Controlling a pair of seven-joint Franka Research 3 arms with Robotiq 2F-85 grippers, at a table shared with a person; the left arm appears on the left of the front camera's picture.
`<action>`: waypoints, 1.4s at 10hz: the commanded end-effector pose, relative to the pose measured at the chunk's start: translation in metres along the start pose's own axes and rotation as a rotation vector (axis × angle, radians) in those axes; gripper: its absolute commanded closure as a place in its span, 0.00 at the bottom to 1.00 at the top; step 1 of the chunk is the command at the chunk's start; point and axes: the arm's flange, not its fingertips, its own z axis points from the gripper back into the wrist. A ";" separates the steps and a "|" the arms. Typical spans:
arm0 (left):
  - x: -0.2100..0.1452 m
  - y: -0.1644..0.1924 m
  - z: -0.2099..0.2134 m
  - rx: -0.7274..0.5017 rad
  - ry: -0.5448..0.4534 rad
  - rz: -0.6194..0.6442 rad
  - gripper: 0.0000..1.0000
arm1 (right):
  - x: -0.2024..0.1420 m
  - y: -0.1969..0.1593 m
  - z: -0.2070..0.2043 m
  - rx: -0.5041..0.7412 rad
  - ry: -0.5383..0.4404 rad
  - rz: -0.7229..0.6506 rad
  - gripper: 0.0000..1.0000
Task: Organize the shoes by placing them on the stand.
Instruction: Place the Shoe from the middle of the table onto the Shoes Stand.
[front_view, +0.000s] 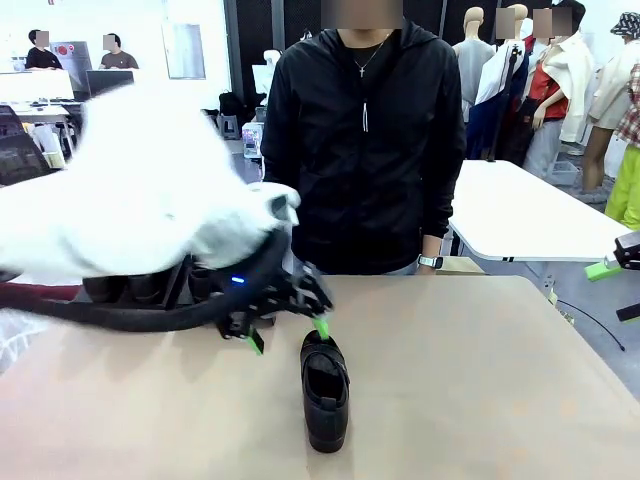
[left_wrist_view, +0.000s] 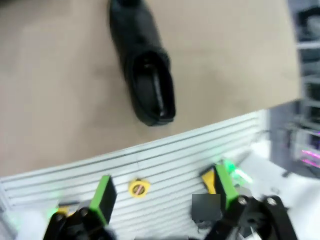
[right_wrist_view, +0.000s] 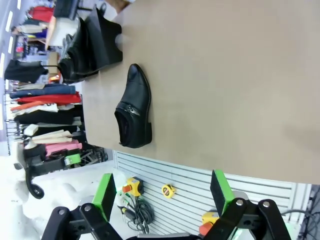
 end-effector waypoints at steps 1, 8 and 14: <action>0.058 -0.020 -0.016 0.238 0.049 0.129 0.00 | 0.000 0.002 0.003 0.012 -0.001 0.005 0.00; 0.063 -0.004 -0.050 0.260 0.027 0.038 0.00 | 0.000 0.002 0.003 0.012 -0.001 0.005 0.00; 0.081 0.012 -0.164 0.351 0.172 0.038 0.00 | 0.000 0.002 0.003 0.012 -0.001 0.005 0.00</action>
